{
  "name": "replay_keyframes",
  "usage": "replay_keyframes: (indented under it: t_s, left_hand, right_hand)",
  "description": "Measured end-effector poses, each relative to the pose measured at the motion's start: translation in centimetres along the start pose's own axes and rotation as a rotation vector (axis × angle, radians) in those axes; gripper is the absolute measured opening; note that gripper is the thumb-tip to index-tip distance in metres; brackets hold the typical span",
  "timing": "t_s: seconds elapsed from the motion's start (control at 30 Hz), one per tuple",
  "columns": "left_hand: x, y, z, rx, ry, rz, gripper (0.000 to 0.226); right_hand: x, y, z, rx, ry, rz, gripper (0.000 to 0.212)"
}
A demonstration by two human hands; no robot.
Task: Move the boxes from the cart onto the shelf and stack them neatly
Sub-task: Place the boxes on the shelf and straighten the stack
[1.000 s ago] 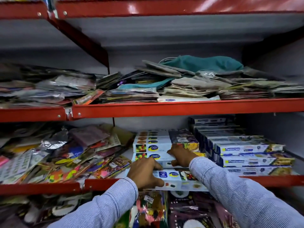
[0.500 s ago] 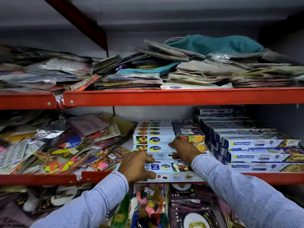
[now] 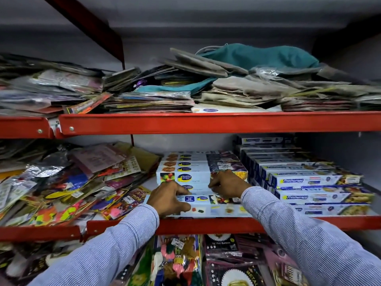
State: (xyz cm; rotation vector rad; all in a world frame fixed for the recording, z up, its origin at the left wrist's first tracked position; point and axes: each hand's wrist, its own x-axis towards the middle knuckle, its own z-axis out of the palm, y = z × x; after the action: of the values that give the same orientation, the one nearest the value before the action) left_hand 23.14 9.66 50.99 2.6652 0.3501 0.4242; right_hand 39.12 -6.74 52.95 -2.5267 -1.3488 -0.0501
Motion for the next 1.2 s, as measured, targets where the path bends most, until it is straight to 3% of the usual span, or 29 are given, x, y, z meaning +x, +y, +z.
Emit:
replay_keyframes:
  t_s: [0.23, 0.4, 1.2]
  left_hand:
    - [0.9, -0.8, 1.9, -0.006, 0.068, 0.002, 0.056]
    - [0.3, -1.2, 3.6, 0.286, 0.223, 0.137, 0.053]
    - [0.5, -1.0, 5.1, 0.246, 0.231, 0.174, 0.042]
  right_hand:
    - [-0.4, 0.4, 1.0, 0.063, 0.022, 0.039, 0.029]
    - [-0.9, 0.5, 2.1, 0.089, 0.078, 0.056, 0.029]
    - [-0.7, 1.0, 3.0, 0.077, 0.046, 0.111, 0.037]
